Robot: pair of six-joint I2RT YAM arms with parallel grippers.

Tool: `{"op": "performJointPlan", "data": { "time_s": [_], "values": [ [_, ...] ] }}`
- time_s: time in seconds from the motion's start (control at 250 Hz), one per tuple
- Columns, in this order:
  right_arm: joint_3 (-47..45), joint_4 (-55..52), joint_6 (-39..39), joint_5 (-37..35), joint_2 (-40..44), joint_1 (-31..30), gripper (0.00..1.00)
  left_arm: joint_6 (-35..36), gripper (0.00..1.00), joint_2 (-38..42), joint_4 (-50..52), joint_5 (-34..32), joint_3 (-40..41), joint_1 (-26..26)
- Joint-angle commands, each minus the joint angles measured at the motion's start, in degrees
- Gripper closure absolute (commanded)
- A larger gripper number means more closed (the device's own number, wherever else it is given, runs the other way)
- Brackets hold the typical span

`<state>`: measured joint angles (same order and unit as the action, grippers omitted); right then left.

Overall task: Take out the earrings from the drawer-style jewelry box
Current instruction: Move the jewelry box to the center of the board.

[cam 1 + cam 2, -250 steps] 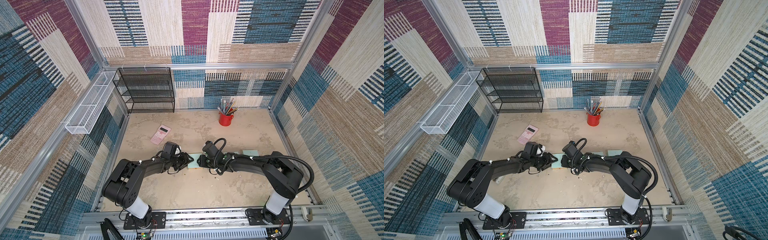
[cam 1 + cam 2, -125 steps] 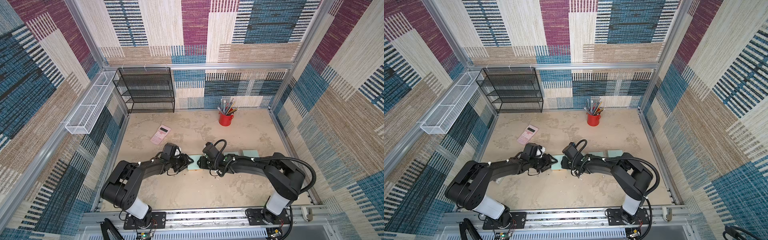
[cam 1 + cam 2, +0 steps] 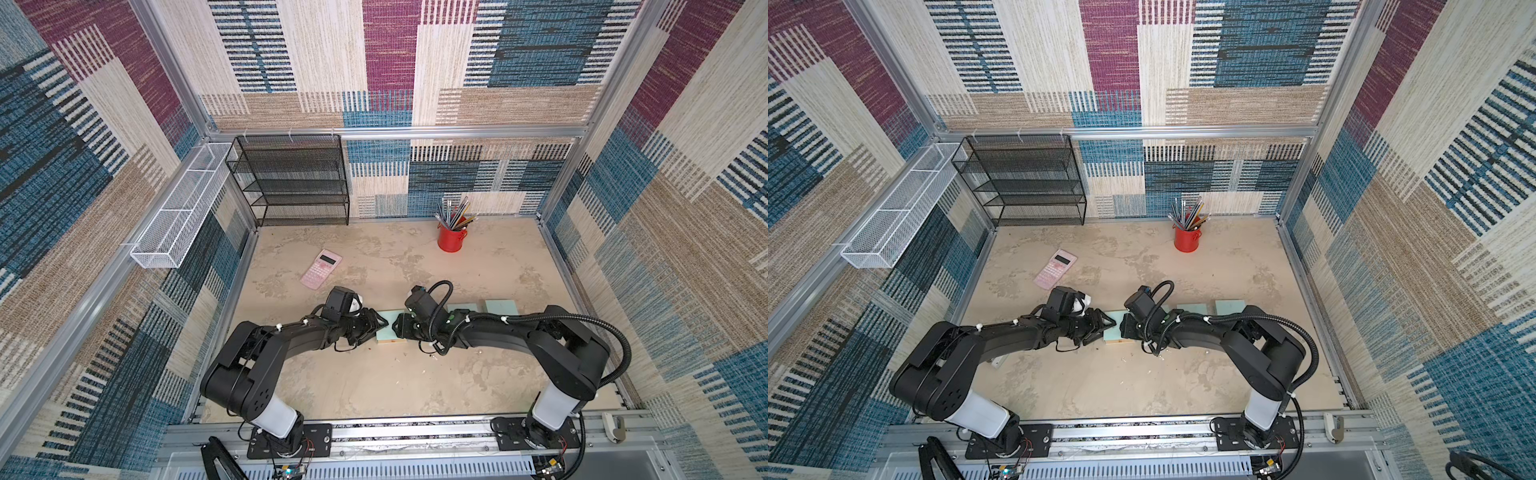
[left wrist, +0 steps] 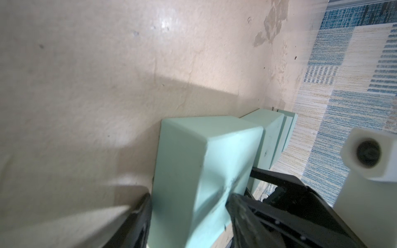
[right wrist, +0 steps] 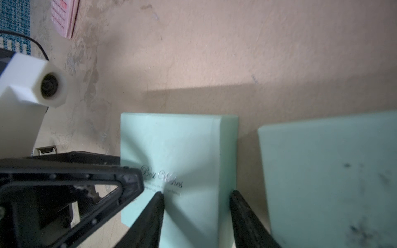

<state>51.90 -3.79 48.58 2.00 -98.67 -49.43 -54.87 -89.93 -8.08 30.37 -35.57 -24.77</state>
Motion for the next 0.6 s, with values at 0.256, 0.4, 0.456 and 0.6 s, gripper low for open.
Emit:
{"op": "performJointPlan", "data": {
  "time_s": [0.256, 0.4, 0.456, 0.6],
  "values": [
    [1.4, 1.7, 0.3, 1.7, -0.6, -0.1, 0.39, -0.3, 0.4, 0.5, 2.4, 0.6, -0.9, 0.0],
    [2.2, 1.3, -0.1, 1.6, -0.9, 0.3, 0.36, -0.4, 0.4, 0.7, 2.5, 0.9, -1.1, 0.0],
    [2.6, 1.2, -0.2, 1.8, -1.0, 0.5, 0.35, -0.4, 0.41, 0.8, 2.7, 0.9, -1.2, 0.0],
    [2.8, 1.3, -0.4, 1.9, -1.1, 0.7, 0.34, 0.0, 0.4, 0.4, 2.7, 1.2, -1.6, 0.2]
  ]
}}
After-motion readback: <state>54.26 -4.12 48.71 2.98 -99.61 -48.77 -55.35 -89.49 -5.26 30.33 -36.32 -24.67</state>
